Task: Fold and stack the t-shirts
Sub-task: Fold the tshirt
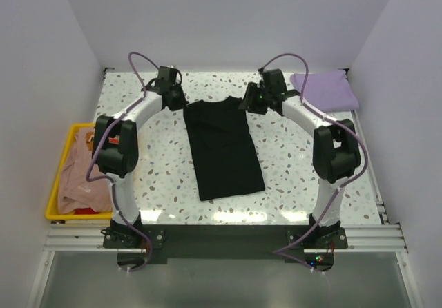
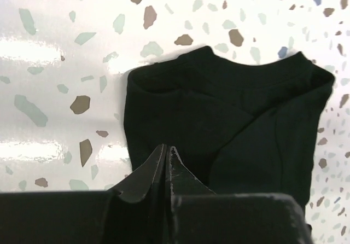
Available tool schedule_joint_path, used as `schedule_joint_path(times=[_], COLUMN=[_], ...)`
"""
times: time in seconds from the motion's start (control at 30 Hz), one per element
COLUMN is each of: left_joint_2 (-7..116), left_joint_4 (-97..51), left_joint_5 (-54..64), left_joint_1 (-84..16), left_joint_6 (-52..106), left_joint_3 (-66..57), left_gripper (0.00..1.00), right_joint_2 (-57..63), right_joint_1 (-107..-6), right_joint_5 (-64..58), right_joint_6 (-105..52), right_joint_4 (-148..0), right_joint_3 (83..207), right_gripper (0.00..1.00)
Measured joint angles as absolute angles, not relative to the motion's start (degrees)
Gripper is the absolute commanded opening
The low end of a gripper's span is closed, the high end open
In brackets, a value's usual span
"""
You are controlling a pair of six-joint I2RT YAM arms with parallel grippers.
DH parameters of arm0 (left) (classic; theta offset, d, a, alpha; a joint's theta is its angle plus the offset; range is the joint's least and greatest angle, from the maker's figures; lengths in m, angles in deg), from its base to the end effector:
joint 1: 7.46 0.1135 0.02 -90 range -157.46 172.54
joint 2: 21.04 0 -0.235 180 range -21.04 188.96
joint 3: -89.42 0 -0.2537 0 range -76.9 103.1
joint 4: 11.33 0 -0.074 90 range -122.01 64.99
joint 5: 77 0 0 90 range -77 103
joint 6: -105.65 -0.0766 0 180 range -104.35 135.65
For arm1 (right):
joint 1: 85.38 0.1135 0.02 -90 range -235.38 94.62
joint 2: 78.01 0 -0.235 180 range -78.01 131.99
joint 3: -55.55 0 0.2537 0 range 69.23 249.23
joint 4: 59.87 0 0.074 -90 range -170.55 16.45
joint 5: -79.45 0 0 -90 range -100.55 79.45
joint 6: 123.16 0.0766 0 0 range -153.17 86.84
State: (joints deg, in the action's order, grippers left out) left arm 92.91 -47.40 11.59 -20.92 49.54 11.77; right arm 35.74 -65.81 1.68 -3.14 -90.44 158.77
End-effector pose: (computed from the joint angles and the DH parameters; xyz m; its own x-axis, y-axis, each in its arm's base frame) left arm 0.4521 -0.1101 0.1659 -0.7356 -0.3971 -0.5489 -0.1944 0.8998 -0.3906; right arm 0.4433 0.1748 0.1844 -0.7753 0.2433 -0.5828 -0.1038 0.8612 0.4976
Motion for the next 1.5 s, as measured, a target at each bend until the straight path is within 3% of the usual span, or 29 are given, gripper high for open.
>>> schedule_joint_path(times=[0.1,0.2,0.33,0.73,1.0,1.2,1.5], left_joint_2=[94.75,94.18,90.46,67.40,50.97,44.37,39.80], left_joint_4=[-47.45,-45.63,-44.34,-38.73,-40.06,-43.16,-43.91], left_joint_5=[11.75,11.48,10.24,8.95,9.74,10.06,9.04], left_joint_1=[-20.76,-20.76,-20.76,-28.46,-35.78,-43.58,-45.57], left_joint_6=[49.72,50.11,51.03,54.63,61.02,66.02,70.96], left_joint_3=[11.74,8.20,1.60,-20.89,-39.93,-45.41,-50.94], left_gripper=[0.07,0.18,0.24,0.49,0.49,0.50,0.50], right_joint_2=[31.20,25.03,17.75,2.58,-9.20,-10.94,-10.62], right_joint_1=[-65.55,-64.78,-63.08,-57.22,-57.22,-57.22,-57.22], right_joint_5=[2.05,1.96,1.85,-1.67,-4.66,-4.62,-3.50], right_joint_6=[-2.66,-2.25,-1.75,1.27,2.45,3.33,4.88], right_joint_4=[-90.22,-89.30,-89.17,-91.38,-95.14,-97.30,-95.97], right_joint_3=[151.51,142.35,133.00,117.13,110.42,103.23,100.15], right_gripper=[0.50,0.49,0.49,0.50,0.50,0.50,0.50])
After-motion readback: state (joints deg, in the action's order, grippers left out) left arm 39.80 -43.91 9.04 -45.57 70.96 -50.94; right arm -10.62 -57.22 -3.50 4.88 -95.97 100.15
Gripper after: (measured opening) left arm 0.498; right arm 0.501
